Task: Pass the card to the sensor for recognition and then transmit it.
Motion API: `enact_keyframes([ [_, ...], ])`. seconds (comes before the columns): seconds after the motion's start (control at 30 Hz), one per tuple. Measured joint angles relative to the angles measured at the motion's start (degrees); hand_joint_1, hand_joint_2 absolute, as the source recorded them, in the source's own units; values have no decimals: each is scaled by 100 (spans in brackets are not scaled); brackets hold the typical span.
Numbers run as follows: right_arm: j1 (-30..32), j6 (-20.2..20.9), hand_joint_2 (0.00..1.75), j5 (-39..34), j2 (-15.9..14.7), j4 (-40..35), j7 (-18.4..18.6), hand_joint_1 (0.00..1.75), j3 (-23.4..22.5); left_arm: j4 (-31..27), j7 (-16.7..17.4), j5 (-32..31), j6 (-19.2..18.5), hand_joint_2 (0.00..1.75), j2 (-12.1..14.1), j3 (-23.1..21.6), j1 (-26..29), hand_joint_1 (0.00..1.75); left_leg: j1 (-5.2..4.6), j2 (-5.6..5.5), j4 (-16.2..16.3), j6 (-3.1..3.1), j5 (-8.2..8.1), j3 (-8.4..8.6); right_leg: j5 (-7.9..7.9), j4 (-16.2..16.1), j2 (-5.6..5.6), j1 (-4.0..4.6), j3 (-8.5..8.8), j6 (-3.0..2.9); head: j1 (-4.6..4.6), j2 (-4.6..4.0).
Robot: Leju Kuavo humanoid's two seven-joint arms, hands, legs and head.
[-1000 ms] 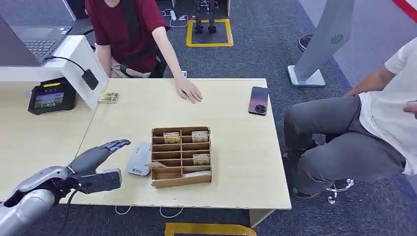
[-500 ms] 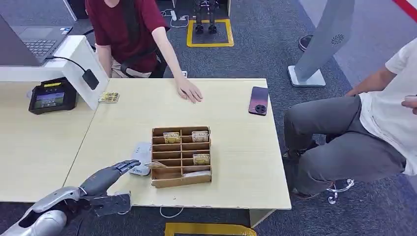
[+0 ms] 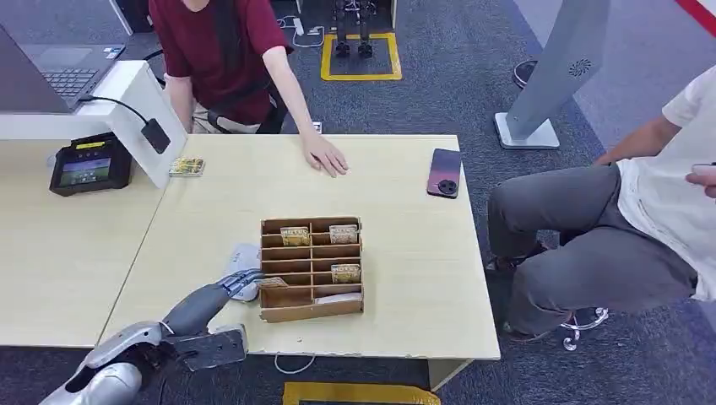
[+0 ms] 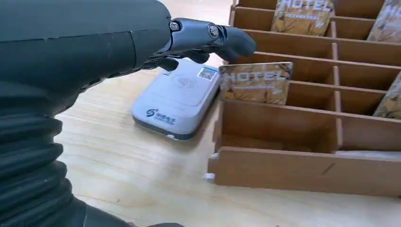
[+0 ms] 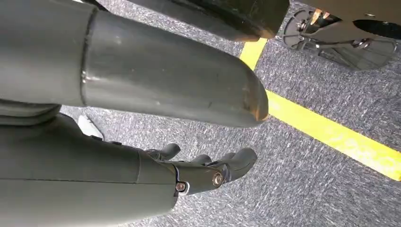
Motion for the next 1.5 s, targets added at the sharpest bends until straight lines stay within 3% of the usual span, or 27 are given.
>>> enact_keyframes([
  [0.27,2,-11,0,20,0,0,0,0,0,74,-2,-157,157,175,-291,31,-19,0,0,0,0,0,0,0,0,0,1,0,0,0,-2,0],
  [1.0,3,-13,0,68,0,0,0,0,0,232,-4,-435,276,175,-523,44,-6,0,0,0,0,0,0,-1,0,0,0,0,0,0,-2,0],
  [1.2,2,-26,0,61,0,2,0,0,0,306,9,-1032,667,175,-820,44,-5,0,0,-1,0,0,0,-2,0,0,-1,0,0,0,-2,0],
  [1.5,4,-26,0,57,2,0,0,0,0,389,17,-1408,883,175,-1157,81,10,0,0,-1,-1,1,-1,-2,0,0,-2,0,0,0,-4,0],
])
